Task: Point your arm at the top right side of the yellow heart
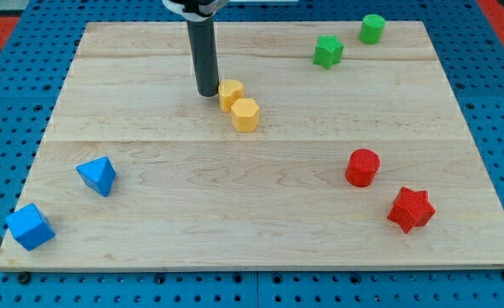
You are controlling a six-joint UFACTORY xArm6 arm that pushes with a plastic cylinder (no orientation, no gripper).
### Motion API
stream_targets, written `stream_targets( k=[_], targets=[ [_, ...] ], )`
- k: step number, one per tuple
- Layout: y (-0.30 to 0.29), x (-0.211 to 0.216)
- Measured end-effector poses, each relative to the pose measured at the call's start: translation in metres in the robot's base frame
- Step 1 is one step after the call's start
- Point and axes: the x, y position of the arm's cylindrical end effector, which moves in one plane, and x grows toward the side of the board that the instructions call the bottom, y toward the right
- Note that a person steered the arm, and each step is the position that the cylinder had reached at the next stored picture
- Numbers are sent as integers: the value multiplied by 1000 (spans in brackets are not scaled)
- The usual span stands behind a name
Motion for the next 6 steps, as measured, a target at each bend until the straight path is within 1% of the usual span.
stream_targets(
  k=[1, 3, 6],
  targets=[
    [13, 10],
    [13, -15],
    [13, -34]
  ],
)
